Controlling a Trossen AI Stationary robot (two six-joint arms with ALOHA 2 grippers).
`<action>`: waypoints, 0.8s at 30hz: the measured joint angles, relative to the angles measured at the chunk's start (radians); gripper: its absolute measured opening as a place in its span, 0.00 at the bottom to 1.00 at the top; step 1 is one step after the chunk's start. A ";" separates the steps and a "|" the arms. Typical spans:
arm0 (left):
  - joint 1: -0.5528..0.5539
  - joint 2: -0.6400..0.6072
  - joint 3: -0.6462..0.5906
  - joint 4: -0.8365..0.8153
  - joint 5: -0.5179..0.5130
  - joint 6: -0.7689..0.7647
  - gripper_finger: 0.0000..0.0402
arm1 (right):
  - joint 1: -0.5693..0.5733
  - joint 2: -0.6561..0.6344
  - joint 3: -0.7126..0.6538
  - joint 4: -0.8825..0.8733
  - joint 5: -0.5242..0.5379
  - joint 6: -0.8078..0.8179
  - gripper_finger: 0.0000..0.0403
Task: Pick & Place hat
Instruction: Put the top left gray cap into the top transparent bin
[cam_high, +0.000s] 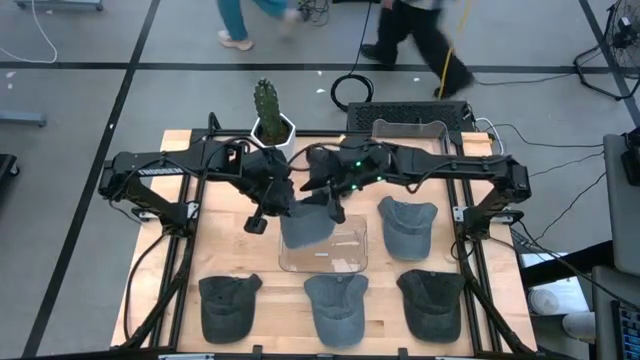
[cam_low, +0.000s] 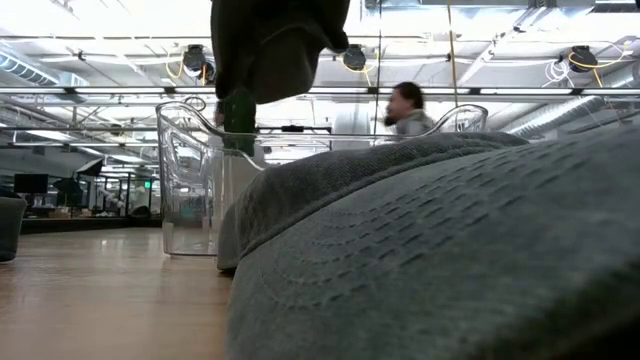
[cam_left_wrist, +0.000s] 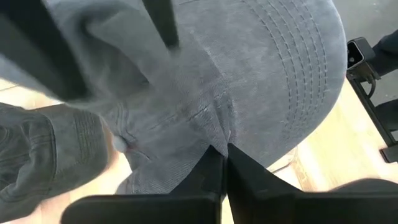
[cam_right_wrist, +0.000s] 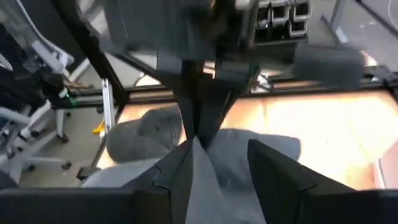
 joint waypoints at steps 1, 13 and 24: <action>-0.001 0.000 0.000 0.000 0.000 0.004 0.02 | -0.002 0.000 0.000 -0.014 -0.006 0.005 0.38; -0.003 0.000 -0.001 0.000 -0.004 0.026 0.04 | 0.019 0.030 -0.001 -0.093 -0.053 0.079 0.51; 0.000 0.000 -0.002 0.033 -0.045 0.025 0.04 | 0.018 0.028 -0.001 -0.097 -0.054 0.103 0.30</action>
